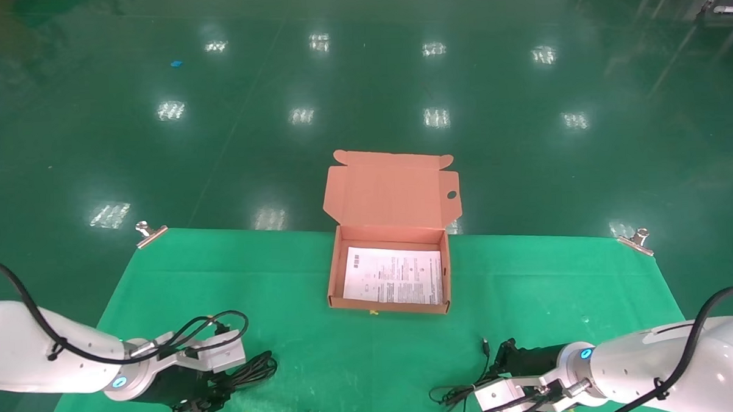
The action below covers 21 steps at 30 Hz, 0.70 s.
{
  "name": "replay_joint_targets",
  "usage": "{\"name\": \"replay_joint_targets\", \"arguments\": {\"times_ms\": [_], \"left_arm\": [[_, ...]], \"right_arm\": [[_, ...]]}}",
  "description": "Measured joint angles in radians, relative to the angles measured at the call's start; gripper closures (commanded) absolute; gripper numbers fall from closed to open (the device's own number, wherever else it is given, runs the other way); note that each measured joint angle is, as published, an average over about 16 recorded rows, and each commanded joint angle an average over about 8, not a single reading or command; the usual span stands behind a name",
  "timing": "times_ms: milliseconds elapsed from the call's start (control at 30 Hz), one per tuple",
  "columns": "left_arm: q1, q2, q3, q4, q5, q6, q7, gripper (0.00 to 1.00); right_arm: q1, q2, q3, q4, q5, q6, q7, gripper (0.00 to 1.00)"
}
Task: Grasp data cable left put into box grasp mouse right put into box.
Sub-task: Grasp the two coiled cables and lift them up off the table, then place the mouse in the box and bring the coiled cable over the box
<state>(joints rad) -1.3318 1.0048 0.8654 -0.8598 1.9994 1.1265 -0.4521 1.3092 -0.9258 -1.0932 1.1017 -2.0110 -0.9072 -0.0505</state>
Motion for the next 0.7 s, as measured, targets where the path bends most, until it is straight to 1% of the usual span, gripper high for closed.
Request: {"name": "replay_joint_targets", "arguments": {"times_ms": [167, 367, 567, 700], "left_arm": [[0.006, -0.047, -0.008, -0.068, -0.02, 0.014, 0.036, 1.0], [0.011, -0.129, -0.031, -0.2, -0.035, -0.001, 0.094, 1.0], [-0.002, -0.186, -0.063, -0.325, -0.027, -0.076, 0.153, 1.0], [-0.021, -0.19, -0.087, -0.375, -0.02, -0.147, 0.192, 1.0]], "right_arm": [[0.005, 0.034, 0.014, 0.043, 0.012, -0.008, 0.027, 1.0], [0.03, 0.117, 0.056, 0.139, 0.02, -0.01, 0.098, 1.0], [0.091, 0.197, 0.117, 0.226, 0.016, 0.011, 0.159, 1.0], [0.146, 0.213, 0.158, 0.25, 0.009, 0.048, 0.174, 1.0]]}}
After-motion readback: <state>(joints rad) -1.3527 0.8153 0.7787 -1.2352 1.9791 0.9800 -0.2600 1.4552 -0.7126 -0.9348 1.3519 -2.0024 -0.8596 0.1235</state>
